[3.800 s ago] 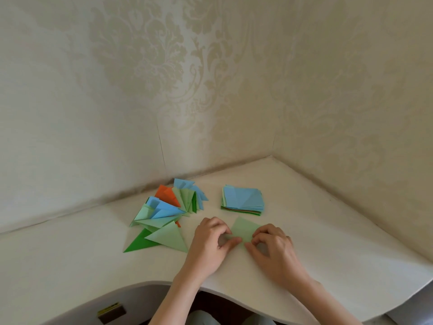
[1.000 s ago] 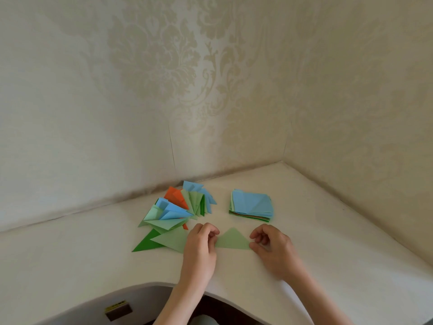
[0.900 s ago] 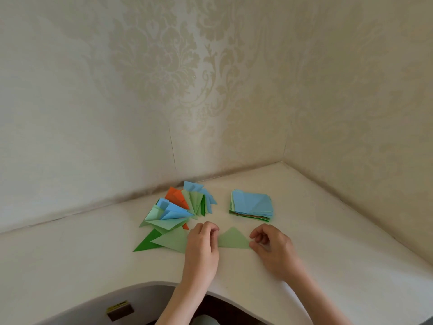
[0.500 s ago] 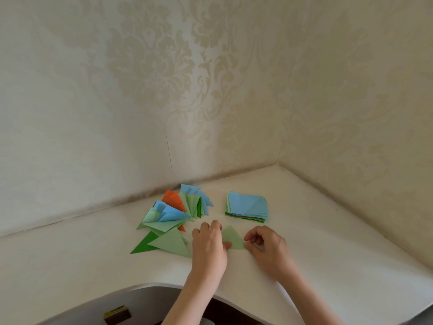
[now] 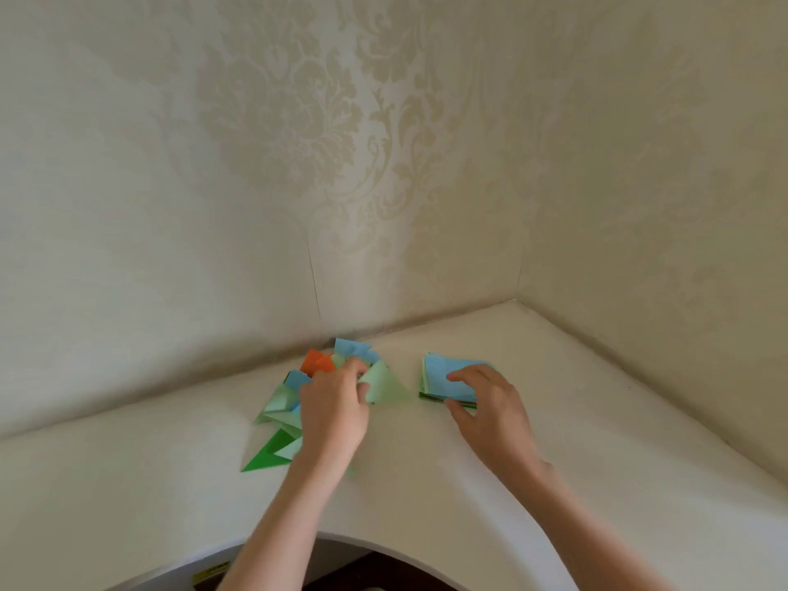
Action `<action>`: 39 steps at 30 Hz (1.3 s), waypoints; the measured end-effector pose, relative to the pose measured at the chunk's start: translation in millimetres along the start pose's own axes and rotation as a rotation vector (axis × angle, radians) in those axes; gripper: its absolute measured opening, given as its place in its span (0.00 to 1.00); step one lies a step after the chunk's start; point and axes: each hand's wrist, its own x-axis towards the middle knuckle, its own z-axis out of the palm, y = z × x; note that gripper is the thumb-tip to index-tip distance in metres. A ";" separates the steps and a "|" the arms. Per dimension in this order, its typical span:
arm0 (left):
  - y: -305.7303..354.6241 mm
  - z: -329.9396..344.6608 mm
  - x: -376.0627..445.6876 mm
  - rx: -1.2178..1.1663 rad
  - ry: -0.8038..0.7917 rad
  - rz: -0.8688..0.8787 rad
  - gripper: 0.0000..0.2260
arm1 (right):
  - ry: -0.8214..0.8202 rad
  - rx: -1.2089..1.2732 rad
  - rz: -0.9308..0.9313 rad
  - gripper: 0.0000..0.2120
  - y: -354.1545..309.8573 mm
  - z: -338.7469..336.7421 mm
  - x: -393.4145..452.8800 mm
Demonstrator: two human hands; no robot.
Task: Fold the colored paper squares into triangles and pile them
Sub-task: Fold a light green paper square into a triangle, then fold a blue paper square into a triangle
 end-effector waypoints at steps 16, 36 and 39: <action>-5.6 37.1 61.7 0.298 0.024 -0.037 0.08 | 0.114 -0.307 -0.144 0.15 17.1 47.3 5.2; 21.1 59.6 -54.8 -0.319 -0.092 0.133 0.10 | 0.212 -0.149 -0.144 0.04 17.6 9.5 0.2; 17.1 57.7 -57.2 -0.343 -0.089 0.157 0.10 | 0.054 -0.085 -0.016 0.03 16.2 12.2 1.2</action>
